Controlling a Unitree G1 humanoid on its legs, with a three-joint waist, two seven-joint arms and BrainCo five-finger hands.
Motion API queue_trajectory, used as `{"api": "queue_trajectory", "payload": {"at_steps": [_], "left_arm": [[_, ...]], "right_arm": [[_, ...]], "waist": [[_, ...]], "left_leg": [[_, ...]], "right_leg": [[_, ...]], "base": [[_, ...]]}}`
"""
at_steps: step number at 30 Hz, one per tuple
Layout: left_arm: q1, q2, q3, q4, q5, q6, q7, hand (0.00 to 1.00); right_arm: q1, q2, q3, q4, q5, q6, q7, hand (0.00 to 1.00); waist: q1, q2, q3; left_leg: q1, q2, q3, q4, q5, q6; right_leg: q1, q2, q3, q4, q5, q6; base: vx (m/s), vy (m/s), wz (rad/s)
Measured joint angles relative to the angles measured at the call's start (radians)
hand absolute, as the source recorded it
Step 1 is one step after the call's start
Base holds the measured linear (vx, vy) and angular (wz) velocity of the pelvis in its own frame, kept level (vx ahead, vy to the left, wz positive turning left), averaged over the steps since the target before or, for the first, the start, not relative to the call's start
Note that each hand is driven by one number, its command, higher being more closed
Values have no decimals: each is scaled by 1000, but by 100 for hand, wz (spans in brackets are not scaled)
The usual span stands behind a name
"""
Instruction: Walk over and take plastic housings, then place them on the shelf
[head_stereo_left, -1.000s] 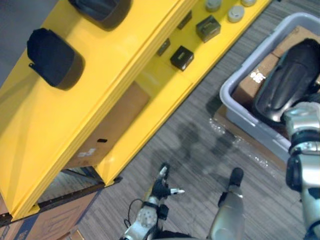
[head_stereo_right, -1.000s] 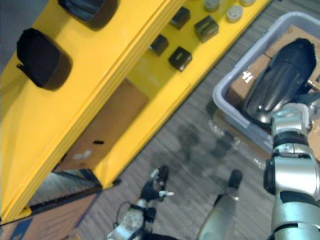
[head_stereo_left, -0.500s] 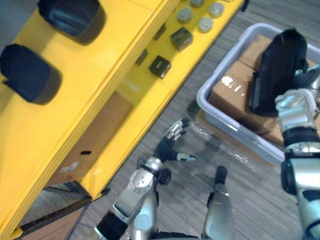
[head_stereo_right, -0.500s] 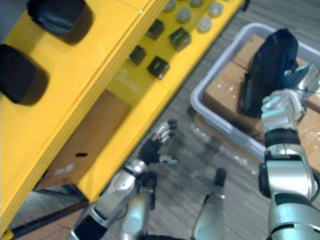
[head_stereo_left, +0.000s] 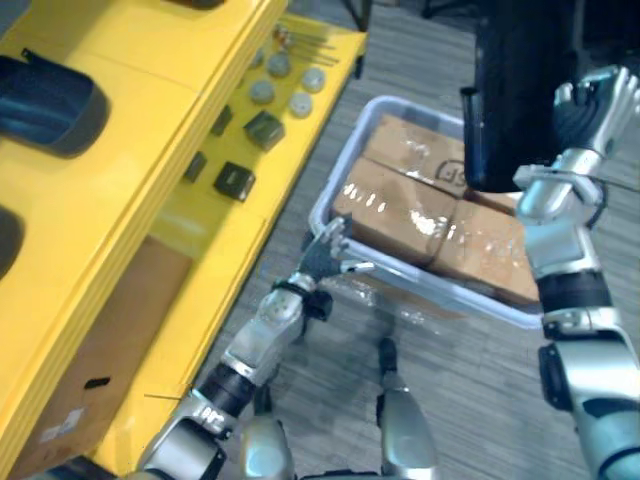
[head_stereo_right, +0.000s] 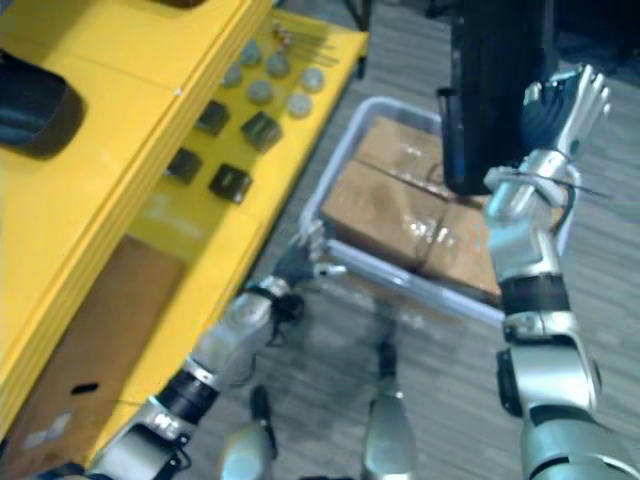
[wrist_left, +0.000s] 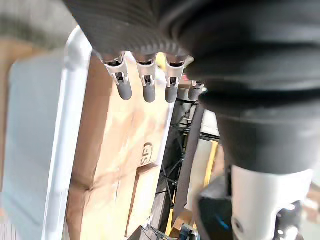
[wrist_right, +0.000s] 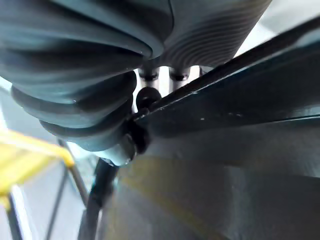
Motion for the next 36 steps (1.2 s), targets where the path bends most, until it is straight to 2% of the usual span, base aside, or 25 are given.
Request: {"api": "queue_trajectory", "payload": {"at_steps": [2,7,11,13,15,19,20,21,26,30,36], "left_arm": [[-8,-10,4,6,-23,-10,35,0],[-16,-30,25,83,-49,-41,87,0],[-16,-38,28,124,-127,-44,86,0],[-16,-43,29,125,-166,-57,85,0],[-16,-59,42,134,-220,-90,89,0],[-28,-77,62,148,-218,-146,138,0],[-64,-79,102,154,-219,-198,155,0],[-75,-80,103,154,-219,-206,159,0],[-98,-99,123,154,-219,-230,165,0],[-141,-109,116,161,-206,-231,172,0],[-192,-118,103,188,-216,-231,165,0]], "right_arm": [[25,1,2,-36,-21,-48,-14,100],[135,13,1,-205,-78,-121,-38,100],[192,61,2,-295,-114,-160,-38,100],[219,86,7,-316,-119,-167,-37,100],[250,114,30,-317,-125,-171,-36,100],[270,134,46,-340,-125,-181,-34,100],[293,154,104,-394,-125,-208,-12,100],[293,161,116,-394,-125,-215,0,100],[315,196,135,-394,-124,-218,15,100],[321,230,200,-394,-114,-218,33,100],[320,265,276,-382,-114,-223,50,100]], "waist": [[-5,0,0],[-6,-2,-4],[-8,-6,-26],[-6,-11,-43],[-6,-24,-70],[-4,-31,-76],[-6,-31,-76],[-6,-31,-76],[-4,-31,-76],[-6,-31,-76],[7,-31,-76]], "left_leg": [[0,1,11,6,-2,-1],[-2,2,14,23,-12,0],[-2,3,15,24,-12,0],[-1,3,15,24,-13,0],[0,3,15,24,-13,0],[0,2,15,27,-13,0],[0,2,18,32,-13,1],[0,1,18,33,-13,1],[0,1,19,34,-13,1],[0,0,22,33,-13,1],[2,-2,41,34,-12,1]], "right_leg": [[0,0,6,0,0,0],[1,2,10,2,0,0],[2,3,10,2,1,0],[3,3,10,2,1,0],[3,3,11,2,1,0],[4,3,12,2,4,-1],[5,3,16,2,8,-1],[5,3,17,1,9,-1],[5,2,19,0,11,-1],[5,2,23,-6,17,-2],[7,2,37,-35,37,-1]], "base": [[2,8,-5],[-10,9,-2],[0,0,0],[0,0,0],[0,0,0],[-14,5,-1],[-50,23,-5],[-49,27,-5],[0,0,0],[1,2,-2],[-7,8,-8]]}}
